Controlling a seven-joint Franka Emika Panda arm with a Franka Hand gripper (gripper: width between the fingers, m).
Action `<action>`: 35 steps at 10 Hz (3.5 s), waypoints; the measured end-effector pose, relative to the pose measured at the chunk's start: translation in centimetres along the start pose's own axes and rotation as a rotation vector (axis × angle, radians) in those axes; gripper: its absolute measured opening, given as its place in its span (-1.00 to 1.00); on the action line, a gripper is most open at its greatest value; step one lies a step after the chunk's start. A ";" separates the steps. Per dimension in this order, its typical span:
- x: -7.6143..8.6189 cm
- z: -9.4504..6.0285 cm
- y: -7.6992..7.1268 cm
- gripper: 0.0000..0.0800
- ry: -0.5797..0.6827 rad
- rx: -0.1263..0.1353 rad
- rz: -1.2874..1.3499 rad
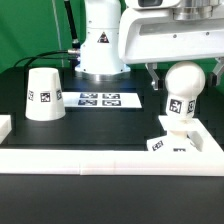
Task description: Assemble lamp
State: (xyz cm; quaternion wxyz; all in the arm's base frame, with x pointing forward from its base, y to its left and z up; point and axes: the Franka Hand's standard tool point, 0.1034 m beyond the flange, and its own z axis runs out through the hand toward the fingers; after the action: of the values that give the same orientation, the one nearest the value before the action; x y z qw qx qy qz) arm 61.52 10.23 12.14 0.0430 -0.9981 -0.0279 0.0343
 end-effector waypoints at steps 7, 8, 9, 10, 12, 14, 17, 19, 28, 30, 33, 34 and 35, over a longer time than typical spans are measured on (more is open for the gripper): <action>0.1 0.0 -0.1 0.75 0.005 -0.003 -0.328; 0.1 0.0 -0.1 0.44 0.005 -0.003 -0.327; 0.1 0.0 -0.1 0.44 0.005 -0.003 -0.327; 0.1 0.0 -0.1 0.44 0.005 -0.003 -0.327; 0.1 0.0 -0.1 0.44 0.005 -0.002 -0.319; 0.1 0.0 0.0 0.44 0.007 0.005 -0.269; 0.0 0.1 0.7 0.44 0.028 0.043 0.100; 0.1 0.1 0.7 0.44 0.026 0.057 0.273; -0.1 0.2 0.5 0.45 0.026 0.097 0.994; -0.1 0.2 0.4 0.45 0.009 0.113 1.198; -0.1 0.3 0.2 0.45 -0.017 0.138 1.464; 0.0 0.3 -0.1 0.45 -0.030 0.154 1.560; 0.1 0.2 -0.3 0.45 -0.040 0.164 1.622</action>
Offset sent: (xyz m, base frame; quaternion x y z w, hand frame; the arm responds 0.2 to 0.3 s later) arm -0.0073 -0.0007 0.0014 -0.0096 -0.0046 -0.1668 0.9859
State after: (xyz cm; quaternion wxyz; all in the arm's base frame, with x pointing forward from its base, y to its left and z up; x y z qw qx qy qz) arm 61.55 10.52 11.92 0.0770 -0.7008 0.7053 0.0746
